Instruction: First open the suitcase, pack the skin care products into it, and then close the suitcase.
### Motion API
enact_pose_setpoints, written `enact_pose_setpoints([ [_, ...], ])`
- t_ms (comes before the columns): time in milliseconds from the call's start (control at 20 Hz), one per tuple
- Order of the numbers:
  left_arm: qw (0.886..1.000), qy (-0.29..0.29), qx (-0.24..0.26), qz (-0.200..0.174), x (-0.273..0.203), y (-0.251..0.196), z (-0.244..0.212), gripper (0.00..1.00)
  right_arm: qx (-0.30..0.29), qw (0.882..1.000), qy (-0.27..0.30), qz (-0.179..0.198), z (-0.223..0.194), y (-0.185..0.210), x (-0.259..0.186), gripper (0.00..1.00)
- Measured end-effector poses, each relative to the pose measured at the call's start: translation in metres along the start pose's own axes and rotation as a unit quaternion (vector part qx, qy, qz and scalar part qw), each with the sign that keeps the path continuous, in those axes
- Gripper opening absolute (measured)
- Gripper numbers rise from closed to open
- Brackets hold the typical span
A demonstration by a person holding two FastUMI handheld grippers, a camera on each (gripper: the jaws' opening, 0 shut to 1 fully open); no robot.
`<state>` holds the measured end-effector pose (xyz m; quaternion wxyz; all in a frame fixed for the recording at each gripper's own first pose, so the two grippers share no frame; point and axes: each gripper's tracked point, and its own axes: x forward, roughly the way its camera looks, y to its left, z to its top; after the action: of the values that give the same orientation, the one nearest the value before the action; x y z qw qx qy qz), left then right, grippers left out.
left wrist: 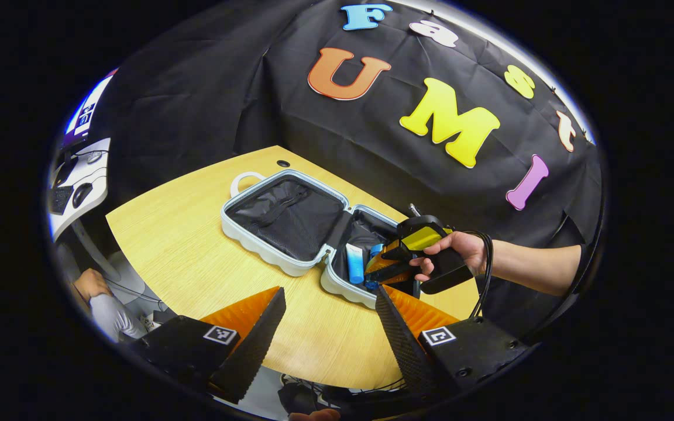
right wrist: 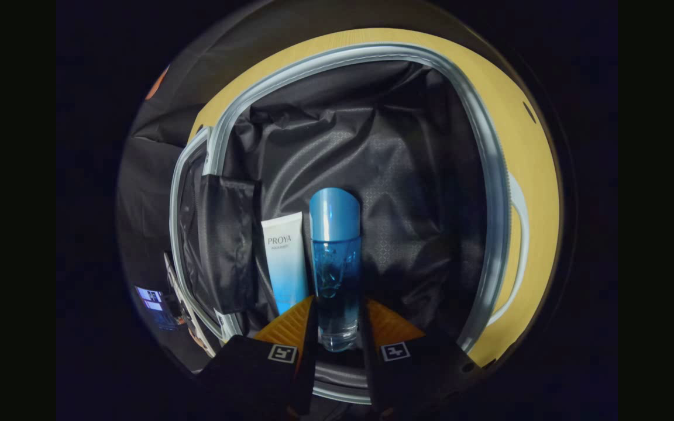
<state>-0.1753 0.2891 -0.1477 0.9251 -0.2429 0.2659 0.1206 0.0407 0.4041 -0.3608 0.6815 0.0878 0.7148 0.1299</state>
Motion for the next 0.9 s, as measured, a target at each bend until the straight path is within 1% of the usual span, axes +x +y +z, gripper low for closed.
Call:
enact_pose_setpoints([
  [50,1.0,0.001,0.003,0.0,0.002,-0.001,-0.001,0.99,0.0,1.0,-0.003,-0.005,0.0,-0.003,-0.002,0.36],
  [100,1.0,0.003,0.006,-0.002,0.003,-0.002,-0.001,0.99,0.002,1.0,-0.006,-0.004,-0.001,-0.004,-0.006,0.34],
  [150,1.0,0.004,0.008,-0.005,0.005,-0.003,-0.002,0.99,0.007,1.0,-0.011,0.0,0.001,-0.004,-0.012,0.35],
  [200,1.0,0.009,0.009,-0.008,0.008,-0.004,-0.003,0.99,0.01,1.0,-0.018,0.004,0.0,-0.006,-0.015,0.4],
  [250,1.0,0.011,0.014,-0.009,0.011,-0.002,-0.003,0.99,0.006,1.0,-0.025,0.007,0.0,-0.007,-0.022,0.42],
  [400,0.999,0.01,0.031,-0.01,0.023,0.009,0.007,0.99,-0.026,0.997,-0.061,0.028,-0.005,-0.002,-0.055,0.52],
  [450,0.999,0.006,0.038,-0.012,0.03,0.015,0.013,0.99,-0.041,0.995,-0.08,0.037,-0.009,0.0,-0.07,0.58],
  [500,0.999,0.003,0.043,-0.016,0.036,0.02,0.021,0.99,-0.06,0.992,-0.103,0.046,-0.011,0.002,-0.086,0.58],
  [550,0.999,0.001,0.049,-0.021,0.042,0.026,0.03,0.99,-0.083,0.987,-0.13,0.045,-0.014,-0.002,-0.101,0.58],
  [600,0.998,-0.006,0.054,-0.02,0.048,0.034,0.041,0.99,-0.104,0.98,-0.162,0.044,-0.014,-0.005,-0.118,0.66],
  [700,0.998,-0.024,0.054,-0.027,0.061,0.05,0.068,0.99,-0.144,0.961,-0.232,0.044,-0.019,-0.014,-0.157,0.67],
  [800,0.997,-0.043,0.054,-0.027,0.077,0.068,0.093,0.99,-0.176,0.937,-0.298,0.042,-0.027,-0.028,-0.193,0.66],
  [850,0.997,-0.047,0.059,-0.021,0.086,0.079,0.103,0.99,-0.187,0.923,-0.332,0.042,-0.032,-0.035,-0.212,0.67],
  [900,0.997,-0.046,0.069,-0.009,0.097,0.092,0.11,0.99,-0.196,0.913,-0.357,0.036,-0.035,-0.045,-0.222,0.67],
])
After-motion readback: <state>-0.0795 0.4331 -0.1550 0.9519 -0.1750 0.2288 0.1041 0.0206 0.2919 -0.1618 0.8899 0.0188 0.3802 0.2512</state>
